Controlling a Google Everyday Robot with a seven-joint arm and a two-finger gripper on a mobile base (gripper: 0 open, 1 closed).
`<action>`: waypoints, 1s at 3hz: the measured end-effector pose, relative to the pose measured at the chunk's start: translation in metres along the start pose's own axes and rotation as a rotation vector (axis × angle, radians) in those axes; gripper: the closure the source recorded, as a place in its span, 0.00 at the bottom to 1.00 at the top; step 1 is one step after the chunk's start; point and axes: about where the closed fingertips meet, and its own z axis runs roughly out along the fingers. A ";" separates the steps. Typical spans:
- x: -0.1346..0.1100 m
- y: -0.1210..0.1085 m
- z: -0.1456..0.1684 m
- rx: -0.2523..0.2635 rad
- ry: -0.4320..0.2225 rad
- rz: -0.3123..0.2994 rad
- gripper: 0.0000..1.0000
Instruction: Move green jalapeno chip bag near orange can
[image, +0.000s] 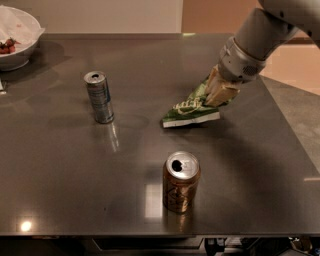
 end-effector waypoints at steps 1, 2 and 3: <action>-0.015 0.036 -0.002 -0.033 -0.049 -0.042 1.00; -0.030 0.066 0.000 -0.056 -0.094 -0.083 0.81; -0.042 0.087 0.003 -0.082 -0.132 -0.111 0.59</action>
Offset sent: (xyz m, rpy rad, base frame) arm -0.1110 0.0313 -0.0011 0.1169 0.0564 0.1772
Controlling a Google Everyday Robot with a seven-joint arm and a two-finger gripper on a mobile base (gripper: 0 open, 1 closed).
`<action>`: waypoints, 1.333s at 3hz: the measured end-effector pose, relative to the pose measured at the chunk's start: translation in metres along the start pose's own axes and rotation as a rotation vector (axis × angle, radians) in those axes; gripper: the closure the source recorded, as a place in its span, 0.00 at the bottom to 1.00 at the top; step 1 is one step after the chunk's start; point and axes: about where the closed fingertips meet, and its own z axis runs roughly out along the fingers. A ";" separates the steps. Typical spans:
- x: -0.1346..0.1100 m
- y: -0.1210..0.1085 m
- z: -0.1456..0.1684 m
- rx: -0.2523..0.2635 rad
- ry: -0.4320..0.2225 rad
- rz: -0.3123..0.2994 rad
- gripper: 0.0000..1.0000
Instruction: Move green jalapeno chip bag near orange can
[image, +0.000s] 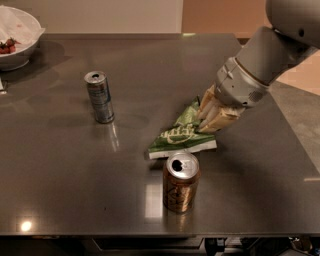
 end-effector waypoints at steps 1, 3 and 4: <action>-0.009 0.015 0.004 -0.024 -0.028 -0.022 0.36; -0.015 0.025 0.006 -0.034 -0.049 -0.038 0.00; -0.015 0.025 0.006 -0.033 -0.049 -0.038 0.00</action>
Offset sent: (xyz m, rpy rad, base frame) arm -0.0460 0.0082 -0.0039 0.0593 0.0544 0.0841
